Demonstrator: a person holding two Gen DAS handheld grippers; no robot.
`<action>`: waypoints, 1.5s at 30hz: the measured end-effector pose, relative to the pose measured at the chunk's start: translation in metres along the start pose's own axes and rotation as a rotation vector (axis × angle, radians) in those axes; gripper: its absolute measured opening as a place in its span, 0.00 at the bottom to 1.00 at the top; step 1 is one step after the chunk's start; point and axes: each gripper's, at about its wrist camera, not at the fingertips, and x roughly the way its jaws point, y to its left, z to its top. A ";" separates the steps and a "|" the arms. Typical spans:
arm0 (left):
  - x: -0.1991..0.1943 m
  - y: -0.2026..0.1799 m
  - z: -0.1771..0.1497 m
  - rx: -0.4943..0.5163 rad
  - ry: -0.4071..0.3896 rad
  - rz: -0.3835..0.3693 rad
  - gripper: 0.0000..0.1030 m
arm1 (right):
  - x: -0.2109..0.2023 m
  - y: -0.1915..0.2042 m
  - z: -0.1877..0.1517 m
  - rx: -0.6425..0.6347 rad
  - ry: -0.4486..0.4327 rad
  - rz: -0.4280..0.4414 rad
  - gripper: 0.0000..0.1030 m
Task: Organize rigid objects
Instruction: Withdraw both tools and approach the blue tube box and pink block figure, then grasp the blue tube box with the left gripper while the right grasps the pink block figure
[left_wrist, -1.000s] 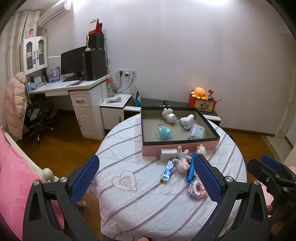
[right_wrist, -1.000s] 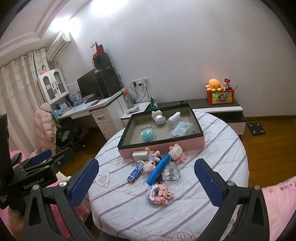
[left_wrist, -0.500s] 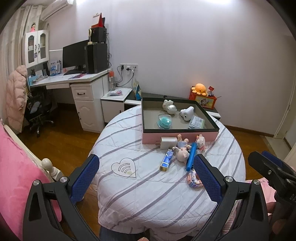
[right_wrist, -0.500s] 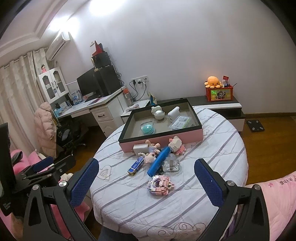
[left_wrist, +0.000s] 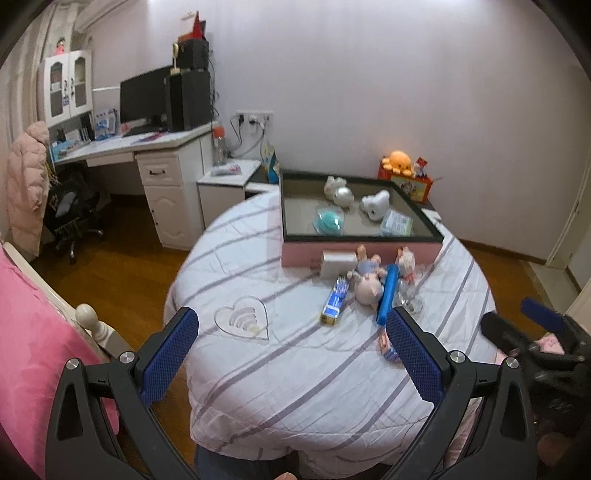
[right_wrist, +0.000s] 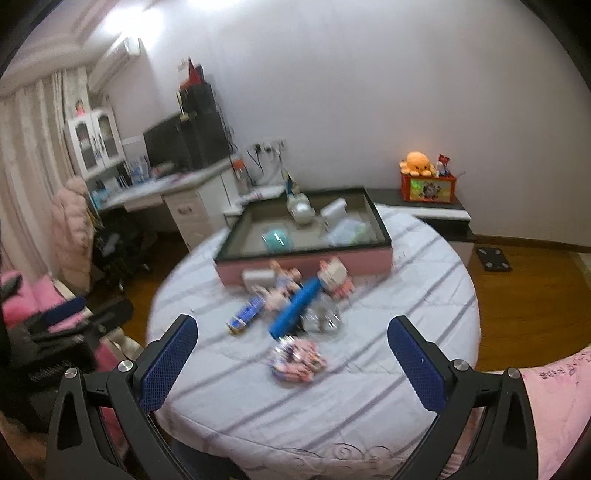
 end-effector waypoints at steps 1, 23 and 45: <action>0.006 -0.001 -0.002 0.003 0.011 -0.002 1.00 | 0.009 -0.003 -0.006 -0.005 0.026 -0.018 1.00; 0.174 -0.026 -0.014 0.151 0.262 -0.060 1.00 | 0.129 -0.010 -0.050 -0.036 0.271 -0.016 0.98; 0.183 -0.031 -0.005 0.134 0.303 -0.223 0.20 | 0.117 -0.021 -0.042 -0.058 0.237 0.010 0.66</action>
